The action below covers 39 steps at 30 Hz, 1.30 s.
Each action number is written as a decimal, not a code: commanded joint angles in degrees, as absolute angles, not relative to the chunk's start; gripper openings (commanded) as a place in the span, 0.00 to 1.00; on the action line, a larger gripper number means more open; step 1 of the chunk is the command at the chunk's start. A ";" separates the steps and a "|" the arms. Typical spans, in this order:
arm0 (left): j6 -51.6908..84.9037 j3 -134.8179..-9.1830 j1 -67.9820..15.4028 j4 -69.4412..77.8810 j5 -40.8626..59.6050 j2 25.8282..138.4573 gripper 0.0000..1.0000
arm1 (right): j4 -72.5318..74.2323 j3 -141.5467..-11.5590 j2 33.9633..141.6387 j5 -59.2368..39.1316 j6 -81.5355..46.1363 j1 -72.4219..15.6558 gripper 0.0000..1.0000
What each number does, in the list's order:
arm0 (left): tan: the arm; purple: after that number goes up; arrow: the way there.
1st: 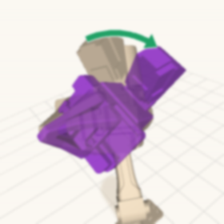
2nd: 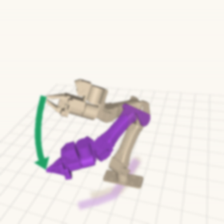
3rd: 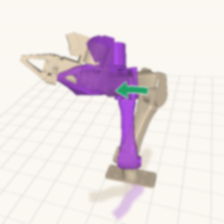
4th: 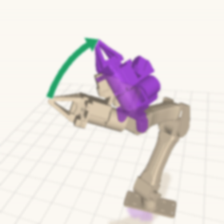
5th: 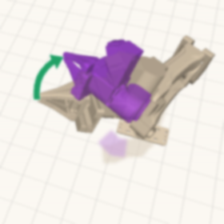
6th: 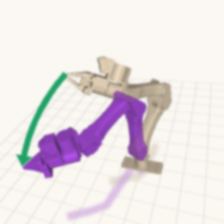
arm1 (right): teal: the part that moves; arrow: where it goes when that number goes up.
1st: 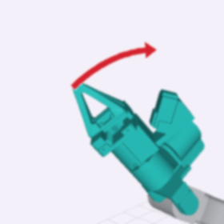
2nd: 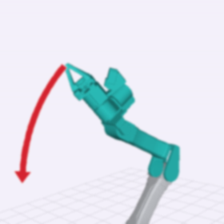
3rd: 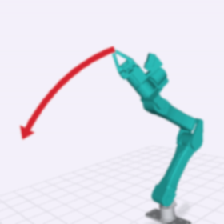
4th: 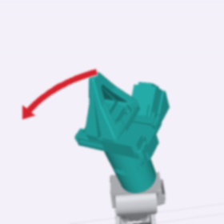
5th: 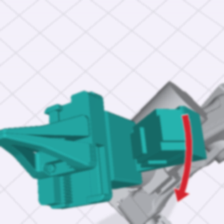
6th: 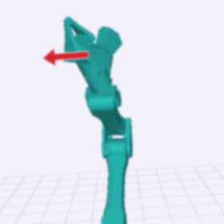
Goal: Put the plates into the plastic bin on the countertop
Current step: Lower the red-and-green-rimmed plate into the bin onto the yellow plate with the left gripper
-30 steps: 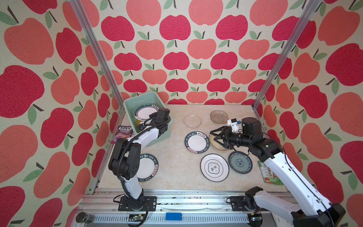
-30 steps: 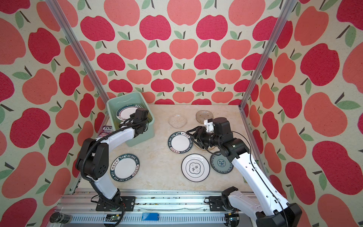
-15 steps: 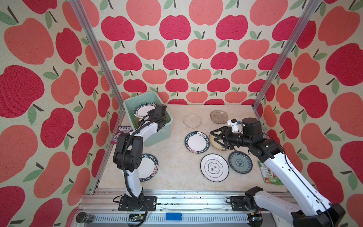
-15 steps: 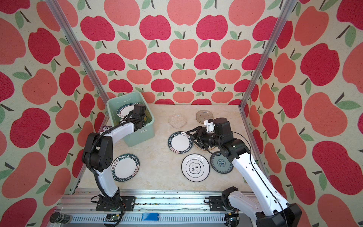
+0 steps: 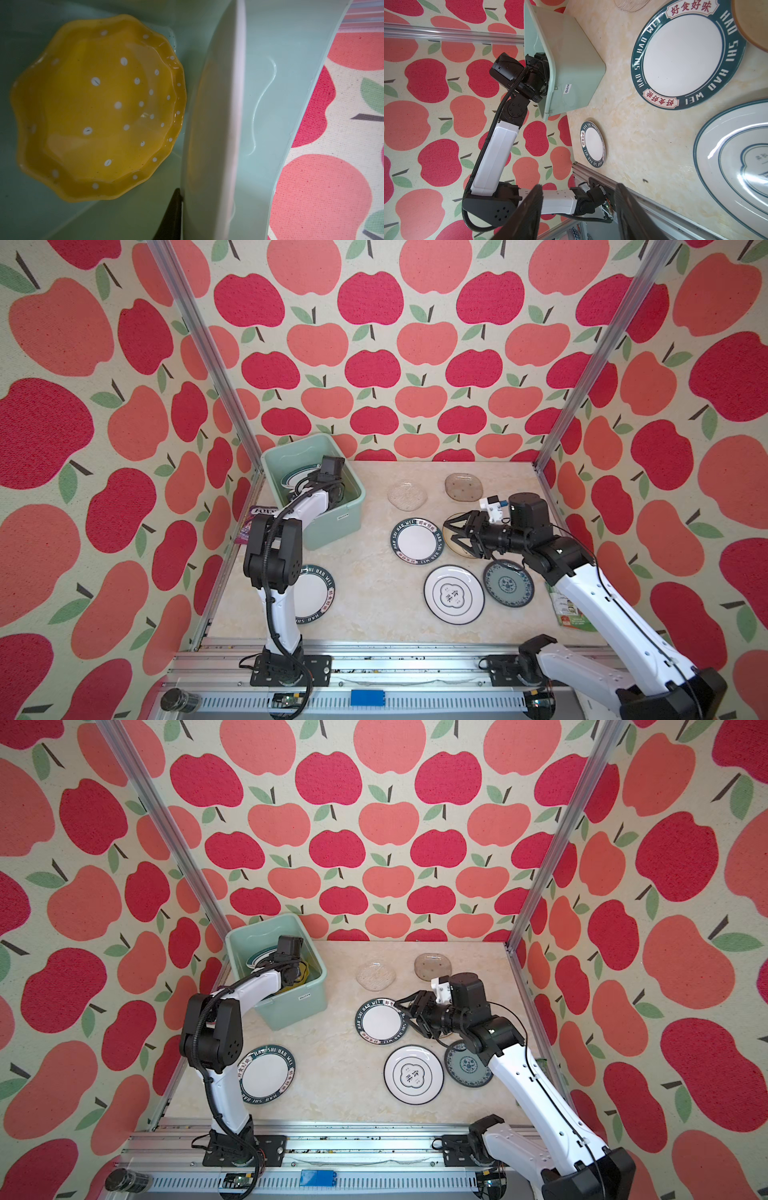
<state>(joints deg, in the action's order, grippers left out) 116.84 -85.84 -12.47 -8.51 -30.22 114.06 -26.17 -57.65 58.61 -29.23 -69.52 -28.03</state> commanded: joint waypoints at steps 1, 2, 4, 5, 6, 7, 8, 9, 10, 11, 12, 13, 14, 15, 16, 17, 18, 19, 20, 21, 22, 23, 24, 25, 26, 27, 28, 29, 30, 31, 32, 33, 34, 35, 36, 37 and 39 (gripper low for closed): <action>115.14 -88.51 -12.24 -14.85 -30.77 115.33 0.21 | -23.84 -57.24 56.83 -28.54 -70.79 -27.75 0.58; 115.18 -88.53 -12.20 -15.46 -30.60 115.47 0.23 | -23.65 -57.07 56.53 -28.34 -71.06 -27.71 0.58; 115.31 -88.80 -12.10 -17.08 -30.10 115.57 0.23 | -23.32 -56.80 55.95 -28.01 -71.60 -27.77 0.58; 115.44 -89.19 -11.96 -18.52 -29.83 115.61 0.24 | -23.00 -56.61 55.74 -27.98 -72.05 -27.73 0.58; 115.24 -89.78 -11.87 -19.78 -29.71 115.63 0.25 | -22.71 -56.44 55.57 -27.97 -72.40 -27.76 0.58; 115.14 -90.39 -11.87 -21.39 -29.67 115.83 0.25 | -22.32 -56.38 55.48 -27.88 -72.72 -27.74 0.58; 115.09 -90.81 -11.87 -22.33 -29.54 115.99 0.26 | -22.02 -56.34 55.48 -27.86 -72.83 -27.76 0.58; 115.05 -90.80 -11.87 -22.62 -29.46 116.14 0.26 | -21.85 -56.34 55.46 -27.88 -72.93 -27.75 0.58; 115.14 -90.65 -11.93 -22.51 -29.17 116.26 0.26 | -21.65 -56.34 55.46 -27.77 -72.93 -27.70 0.58; 115.14 -90.62 -11.87 -22.52 -28.90 116.49 0.27 | -21.54 -56.34 55.42 -27.73 -73.02 -27.69 0.57; 115.29 -90.71 -11.87 -22.63 -28.55 116.68 0.27 | -21.36 -56.25 55.37 -27.74 -73.05 -27.72 0.58; 115.55 -90.70 -11.79 -22.82 -28.31 116.84 0.28 | -21.28 -56.20 55.33 -27.69 -73.23 -27.74 0.58; 115.59 -90.62 -11.78 -22.88 -28.16 116.95 0.29 | -21.18 -56.09 55.13 -27.63 -73.30 -27.76 0.58; 115.65 -90.75 -11.82 -23.23 -27.96 117.11 0.30 | -21.14 -56.05 55.03 -27.56 -73.46 -27.69 0.58; 115.79 -90.70 -11.69 -23.47 -27.93 117.18 0.31 | -21.01 -55.93 54.89 -27.53 -73.60 -27.71 0.58; 116.01 -90.78 -11.69 -23.86 -27.72 117.34 0.31 | -21.04 -55.90 54.78 -27.40 -73.66 -27.60 0.58; 116.59 -91.04 -11.61 -24.99 -27.40 117.46 0.33 | -21.01 -55.90 54.71 -27.42 -73.71 -27.68 0.58; 116.84 -91.35 -11.60 -25.92 -27.19 117.59 0.34 | -21.05 -55.90 54.67 -27.34 -73.77 -27.65 0.58; 117.10 -91.75 -11.52 -27.05 -26.92 117.64 0.35 | -20.98 -55.94 54.67 -27.33 -73.74 -27.64 0.57; 117.16 -91.91 -11.52 -27.58 -26.72 117.80 0.37 | -20.92 -55.82 54.75 -27.41 -73.82 -27.62 0.57; 116.99 -92.09 -11.43 -27.86 -26.52 117.94 0.39 | -20.83 -55.81 54.76 -27.42 -73.81 -27.57 0.57; 116.97 -92.19 -11.34 -28.18 -26.33 118.09 0.40 | -20.80 -55.74 54.84 -27.27 -73.83 -27.52 0.57; 117.06 -92.20 -11.27 -28.22 -26.20 118.28 0.41 | -20.78 -55.70 54.87 -27.26 -73.94 -27.48 0.57; 117.23 -92.20 -11.18 -28.13 -25.87 118.43 0.42 | -20.66 -55.59 54.93 -27.33 -74.02 -27.46 0.57; 117.39 -92.27 -11.14 -28.21 -25.46 118.69 0.43 | -20.52 -55.55 54.93 -27.31 -74.10 -27.41 0.57; 117.50 -92.20 -11.01 -28.19 -25.25 118.89 0.43 | -20.46 -55.55 55.05 -27.34 -74.19 -27.35 0.57; 117.50 -92.24 -10.90 -28.16 -25.09 119.04 0.44 | -20.39 -55.55 55.13 -27.40 -74.25 -27.33 0.57; 117.51 -92.20 -10.81 -28.17 -24.92 119.22 0.45 | -20.35 -55.61 55.14 -27.38 -74.21 -27.27 0.57; 117.51 -92.20 -10.73 -28.15 -24.75 119.35 0.46 | -20.33 -55.56 55.11 -27.37 -74.25 -27.27 0.57; 117.42 -92.20 -10.68 -28.17 -24.58 119.52 0.47 | -20.31 -55.58 55.11 -27.39 -74.24 -27.18 0.57; 117.33 -92.13 -10.59 -28.09 -24.40 119.62 0.49 | -20.22 -55.46 55.13 -27.38 -74.25 -27.11 0.57; 117.27 -92.05 -10.52 -27.84 -24.20 119.71 0.51 | -20.21 -55.46 55.17 -27.38 -74.26 -27.11 0.57; 117.02 -92.04 -10.44 -27.69 -23.94 119.86 0.53 | -20.23 -55.40 55.13 -27.34 -74.26 -27.03 0.57; 116.81 -92.04 -10.45 -27.53 -23.56 120.01 0.55 | -20.22 -55.37 55.14 -27.38 -74.24 -27.00 0.57; 116.72 -92.10 -10.24 -27.45 -23.21 120.10 0.56 | -20.21 -55.37 55.18 -27.42 -74.29 -26.96 0.57; 116.53 -92.20 -10.24 -27.56 -22.92 120.21 0.57 | -20.22 -55.37 55.13 -27.41 -74.34 -26.98 0.57; 116.39 -92.37 -10.04 -28.03 -22.23 120.31 0.63 | -20.24 -55.38 55.11 -27.33 -74.33 -26.96 0.57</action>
